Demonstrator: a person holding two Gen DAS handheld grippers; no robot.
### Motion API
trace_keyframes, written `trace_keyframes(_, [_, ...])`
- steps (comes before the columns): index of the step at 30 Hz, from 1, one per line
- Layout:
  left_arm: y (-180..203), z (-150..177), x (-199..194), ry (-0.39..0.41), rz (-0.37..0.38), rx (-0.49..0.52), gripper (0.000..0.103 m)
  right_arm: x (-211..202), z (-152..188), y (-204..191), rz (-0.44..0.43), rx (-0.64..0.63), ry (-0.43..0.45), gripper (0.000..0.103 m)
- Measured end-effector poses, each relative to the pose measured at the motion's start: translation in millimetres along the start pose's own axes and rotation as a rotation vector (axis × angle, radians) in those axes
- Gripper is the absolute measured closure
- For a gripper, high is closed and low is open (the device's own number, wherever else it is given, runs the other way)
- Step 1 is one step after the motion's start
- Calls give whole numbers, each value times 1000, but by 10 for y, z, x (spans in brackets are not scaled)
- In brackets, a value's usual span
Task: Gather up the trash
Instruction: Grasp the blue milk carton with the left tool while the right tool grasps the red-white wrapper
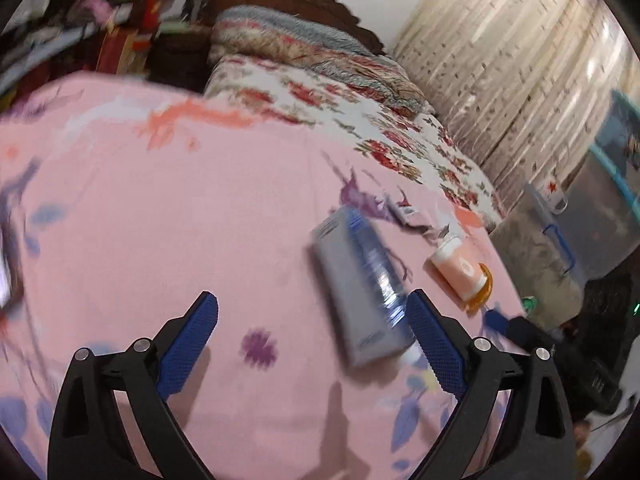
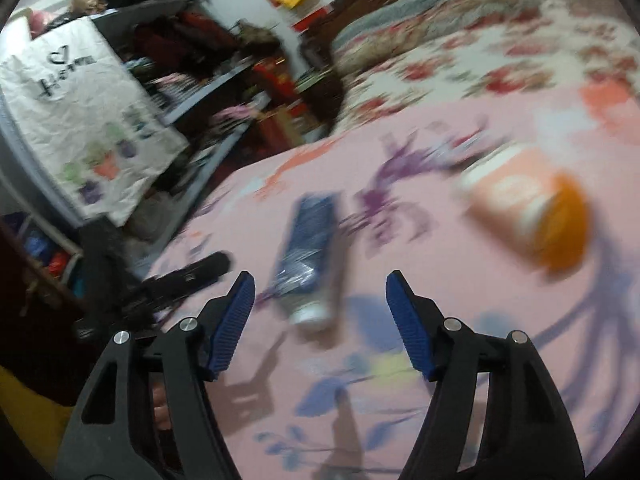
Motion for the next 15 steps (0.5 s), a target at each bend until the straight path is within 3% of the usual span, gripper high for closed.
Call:
trace_keyframes(3, [217, -126, 323, -36, -66, 86, 9, -15, -381, 327, 92, 71, 17, 34])
trace_keyframes(5, [212, -143, 520, -77, -93, 74, 9, 56, -655, 557, 119, 122, 14, 34])
trace_keyframes(8, [156, -110, 712, -112, -114, 52, 9, 385, -1081, 905, 183, 183, -74, 33])
trace_keyframes(11, [130, -15, 802, -130, -113, 65, 8, 912, -1390, 1210, 225, 235, -225, 33])
trace_keyframes(15, [138, 45, 866, -134, -109, 93, 8, 1418, -1512, 1297, 275, 211, -357, 33])
Point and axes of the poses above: each gripper's, at about its wrist camera, not at the fingertips, and x roughly the way its jaws point, y to its right, z to its underside, the point moved 1 cm from there along x, roughly the way its jaws point, and after that the axes turned 13 degrees about z, right-handed, at the moved point
